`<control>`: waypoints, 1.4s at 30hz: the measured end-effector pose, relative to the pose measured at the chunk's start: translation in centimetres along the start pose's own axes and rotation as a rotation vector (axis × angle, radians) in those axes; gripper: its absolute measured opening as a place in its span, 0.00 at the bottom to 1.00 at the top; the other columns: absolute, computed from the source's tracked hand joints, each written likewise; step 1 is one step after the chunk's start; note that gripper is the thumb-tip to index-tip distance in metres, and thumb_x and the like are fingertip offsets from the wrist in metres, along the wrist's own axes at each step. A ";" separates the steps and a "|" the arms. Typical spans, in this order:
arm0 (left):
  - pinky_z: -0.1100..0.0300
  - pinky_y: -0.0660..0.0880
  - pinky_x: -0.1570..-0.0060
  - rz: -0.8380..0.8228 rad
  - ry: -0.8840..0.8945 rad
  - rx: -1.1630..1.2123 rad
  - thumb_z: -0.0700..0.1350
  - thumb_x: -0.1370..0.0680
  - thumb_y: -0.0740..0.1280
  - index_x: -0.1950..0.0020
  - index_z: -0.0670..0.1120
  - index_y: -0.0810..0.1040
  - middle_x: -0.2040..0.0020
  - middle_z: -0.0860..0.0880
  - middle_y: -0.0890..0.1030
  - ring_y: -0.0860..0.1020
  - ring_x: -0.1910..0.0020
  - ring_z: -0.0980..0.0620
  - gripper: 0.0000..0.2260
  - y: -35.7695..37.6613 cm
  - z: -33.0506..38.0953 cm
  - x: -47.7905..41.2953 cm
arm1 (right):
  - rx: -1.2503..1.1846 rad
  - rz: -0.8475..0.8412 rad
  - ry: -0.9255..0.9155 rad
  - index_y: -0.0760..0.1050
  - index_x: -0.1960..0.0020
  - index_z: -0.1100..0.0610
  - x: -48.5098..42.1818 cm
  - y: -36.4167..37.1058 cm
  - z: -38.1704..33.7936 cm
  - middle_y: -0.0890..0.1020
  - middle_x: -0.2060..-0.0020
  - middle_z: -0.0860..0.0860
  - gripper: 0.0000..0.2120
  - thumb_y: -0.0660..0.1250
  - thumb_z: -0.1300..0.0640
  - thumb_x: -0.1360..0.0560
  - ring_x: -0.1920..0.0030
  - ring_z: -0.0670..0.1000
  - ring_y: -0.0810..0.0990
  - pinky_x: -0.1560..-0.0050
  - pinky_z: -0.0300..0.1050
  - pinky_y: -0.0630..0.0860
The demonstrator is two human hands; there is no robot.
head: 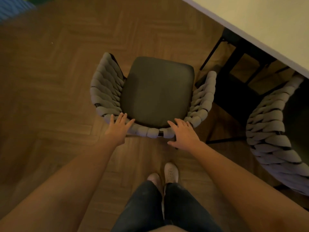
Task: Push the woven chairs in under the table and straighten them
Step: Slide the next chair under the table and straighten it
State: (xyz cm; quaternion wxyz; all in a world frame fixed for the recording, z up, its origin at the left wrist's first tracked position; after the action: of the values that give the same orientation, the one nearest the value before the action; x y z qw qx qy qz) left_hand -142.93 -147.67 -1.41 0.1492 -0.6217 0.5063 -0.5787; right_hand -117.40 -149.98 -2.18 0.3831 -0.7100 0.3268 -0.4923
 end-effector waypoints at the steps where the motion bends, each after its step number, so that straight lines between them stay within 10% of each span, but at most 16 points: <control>1: 0.38 0.47 0.27 -0.011 0.003 -0.020 0.49 0.25 0.71 0.20 0.52 0.44 0.20 0.42 0.47 0.46 0.22 0.42 0.43 0.1 -0.6 -0.7 | 0.006 -0.019 -0.005 0.49 0.21 0.51 -0.7 0.1 -0.1 0.57 0.23 0.56 0.43 0.69 0.41 0.26 0.23 0.58 0.54 0.24 0.58 0.53; 9: 0.36 0.50 0.28 -0.160 0.206 -0.176 0.49 0.23 0.67 0.22 0.52 0.54 0.26 0.48 0.64 0.61 0.26 0.45 0.33 1.4 -6.4 -6.1 | 0.002 -0.183 0.021 0.48 0.21 0.50 -5.4 1.9 -2.6 0.68 0.31 0.55 0.43 0.68 0.41 0.27 0.31 0.58 0.68 0.29 0.57 0.62; 15: 0.51 0.73 0.45 -0.151 0.549 -0.128 0.47 0.22 0.62 0.27 0.54 0.63 0.40 0.48 0.77 0.76 0.44 0.46 0.23 1.4 -8.8 -9.0 | 0.092 -0.201 0.192 0.67 0.32 0.52 -6.6 1.7 -4.6 0.78 0.43 0.55 0.19 0.61 0.52 0.22 0.47 0.56 0.79 0.56 0.48 0.73; 25: 0.55 0.75 0.51 -0.147 0.683 -0.082 0.45 0.22 0.62 0.29 0.58 0.69 0.45 0.52 0.81 0.78 0.48 0.50 0.22 0.4 -9.0 -10.3 | 0.132 -0.153 0.332 0.74 0.54 0.53 -6.0 1.8 -5.2 0.80 0.53 0.52 0.06 0.60 0.53 0.23 0.61 0.51 0.72 0.60 0.46 0.68; 34: 0.58 0.71 0.62 -0.058 0.802 -0.289 0.44 0.22 0.62 0.30 0.57 0.70 0.50 0.49 0.81 0.78 0.54 0.49 0.20 -3.4 -6.6 -14.3 | -0.027 -0.050 0.469 0.77 0.45 0.50 -4.5 2.2 -4.0 0.81 0.51 0.50 0.10 0.60 0.51 0.23 0.52 0.51 0.79 0.58 0.42 0.66; 42: 0.42 0.57 0.32 0.018 0.785 -0.405 0.45 0.22 0.62 0.32 0.58 0.69 0.42 0.51 0.80 0.75 0.39 0.48 0.19 -7.8 -3.1 -18.6 | -0.056 -0.001 0.571 0.76 0.47 0.50 -5.3 1.5 0.3 0.81 0.51 0.49 0.08 0.60 0.51 0.21 0.57 0.49 0.76 0.59 0.42 0.67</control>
State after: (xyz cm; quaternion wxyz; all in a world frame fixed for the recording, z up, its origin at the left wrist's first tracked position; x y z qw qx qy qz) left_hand -138.70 -128.00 -5.08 -0.1744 -0.3671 0.6332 -0.6587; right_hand -118.79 -146.19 -5.90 0.2558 -0.5530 0.4347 -0.6632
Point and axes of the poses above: each hand's wrist, its own x-axis away from the middle knuckle, its own y-axis out of the palm, z = x × y, the point moved 3 cm from there along -x, towards the middle knuckle
